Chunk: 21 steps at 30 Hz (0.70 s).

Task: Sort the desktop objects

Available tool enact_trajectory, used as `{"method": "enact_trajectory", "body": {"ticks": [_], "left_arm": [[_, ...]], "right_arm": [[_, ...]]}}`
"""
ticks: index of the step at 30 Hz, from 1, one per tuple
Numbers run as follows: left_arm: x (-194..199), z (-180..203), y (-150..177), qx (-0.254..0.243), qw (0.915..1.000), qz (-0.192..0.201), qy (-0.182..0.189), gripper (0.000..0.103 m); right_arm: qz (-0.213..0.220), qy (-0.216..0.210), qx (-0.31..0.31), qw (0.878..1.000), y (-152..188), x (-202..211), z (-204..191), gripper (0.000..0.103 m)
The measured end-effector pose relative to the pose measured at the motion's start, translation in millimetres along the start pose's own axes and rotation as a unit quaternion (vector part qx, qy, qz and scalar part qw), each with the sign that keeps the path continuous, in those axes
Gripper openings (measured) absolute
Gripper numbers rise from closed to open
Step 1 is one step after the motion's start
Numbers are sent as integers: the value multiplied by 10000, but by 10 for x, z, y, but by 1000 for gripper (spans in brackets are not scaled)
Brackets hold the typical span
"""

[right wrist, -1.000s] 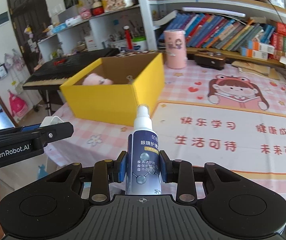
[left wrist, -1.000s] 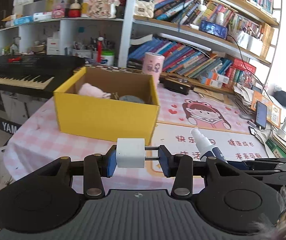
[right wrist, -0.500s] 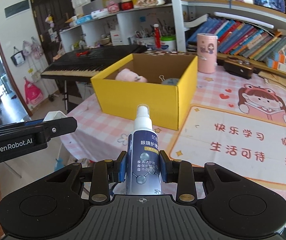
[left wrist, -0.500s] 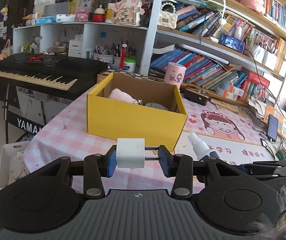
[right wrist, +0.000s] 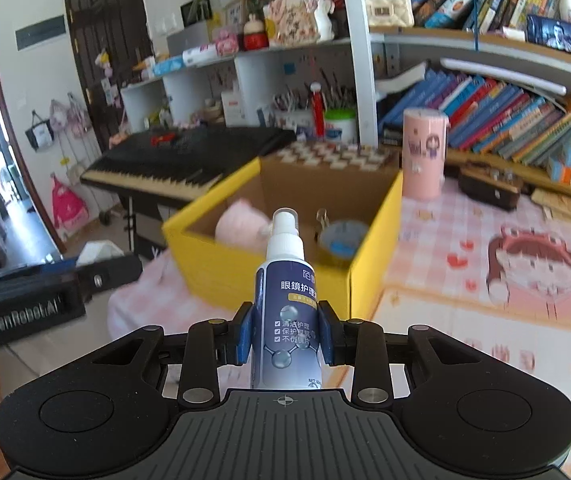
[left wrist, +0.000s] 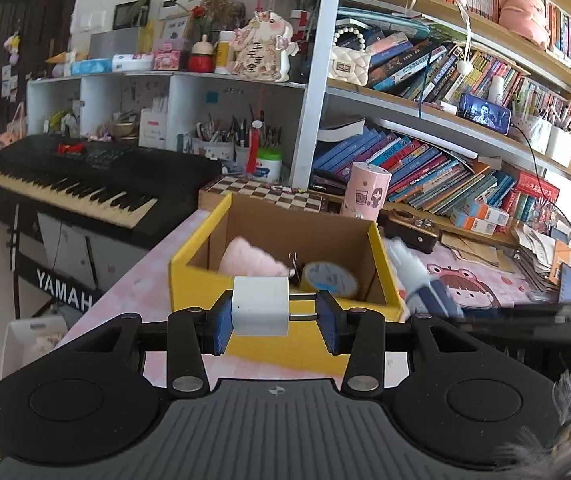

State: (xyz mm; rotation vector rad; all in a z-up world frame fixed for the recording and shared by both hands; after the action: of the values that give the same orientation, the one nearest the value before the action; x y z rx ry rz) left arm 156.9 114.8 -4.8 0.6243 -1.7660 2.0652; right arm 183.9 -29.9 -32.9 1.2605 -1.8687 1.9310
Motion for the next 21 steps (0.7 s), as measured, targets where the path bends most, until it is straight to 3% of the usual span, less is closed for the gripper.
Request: {"method": "enact_trajectory", "body": {"ticks": [12,17,21], "left_arm": [[-1018,251,-446,-364,9991,-180,-102,41],[-1414,360,-434,-456,9978,-470,-96,41],[-1699,392,-341,-327,9963,-793,-75,41]], "right_arm": [[211,-220,0,9995,-896,-557,403,32],[-62,-405,137,9991,-1096,-871,468,32],[-356,-314,299,9984,-1219,-1176,523,32]]}}
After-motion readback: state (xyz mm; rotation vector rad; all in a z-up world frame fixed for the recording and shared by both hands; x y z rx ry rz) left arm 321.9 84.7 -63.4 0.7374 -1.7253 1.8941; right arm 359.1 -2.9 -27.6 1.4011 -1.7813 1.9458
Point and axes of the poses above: each gripper's, at about its wrist camera, not at the fingertips, and x roughly against the way its jaws point, z to its right, y to its underside, the point moved 10 cm from there along -x, roughly the way its jaws point, and after that the axes turned 6 degrees about -z, right-handed, at the moved point
